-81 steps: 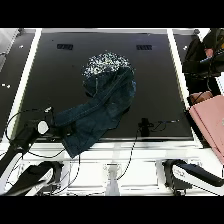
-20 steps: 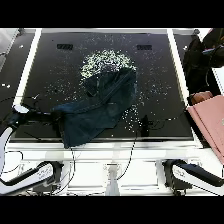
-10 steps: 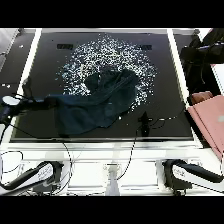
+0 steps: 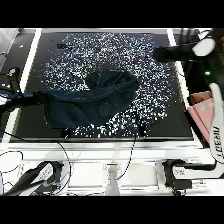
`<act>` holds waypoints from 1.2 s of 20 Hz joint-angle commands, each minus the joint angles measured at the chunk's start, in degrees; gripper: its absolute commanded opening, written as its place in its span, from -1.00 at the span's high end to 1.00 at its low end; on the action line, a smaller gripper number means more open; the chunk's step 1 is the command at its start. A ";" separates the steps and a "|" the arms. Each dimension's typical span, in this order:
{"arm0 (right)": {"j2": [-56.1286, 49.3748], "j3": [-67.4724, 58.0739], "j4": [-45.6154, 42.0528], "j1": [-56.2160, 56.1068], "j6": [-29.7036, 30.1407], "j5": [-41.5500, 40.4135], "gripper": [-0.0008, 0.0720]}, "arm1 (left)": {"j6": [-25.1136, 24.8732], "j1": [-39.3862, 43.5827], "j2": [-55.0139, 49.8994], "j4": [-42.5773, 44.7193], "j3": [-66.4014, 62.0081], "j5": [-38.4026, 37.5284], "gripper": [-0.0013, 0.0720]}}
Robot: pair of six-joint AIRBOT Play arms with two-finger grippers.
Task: Fold the clothes and pants, and hang the long-sleeved shirts on hangers.
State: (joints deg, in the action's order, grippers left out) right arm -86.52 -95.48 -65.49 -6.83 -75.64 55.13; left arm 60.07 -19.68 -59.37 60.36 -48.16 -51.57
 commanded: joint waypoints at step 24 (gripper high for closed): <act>-31.98 -16.41 -14.58 -22.25 16.68 -4.42 -0.35 | 0.76 6.01 -9.79 0.50 4.50 -6.91 0.92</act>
State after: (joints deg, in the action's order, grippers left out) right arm -116.53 -111.79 -79.88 -29.02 -57.67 51.90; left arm 60.86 -14.35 -68.82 60.84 -43.81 -58.48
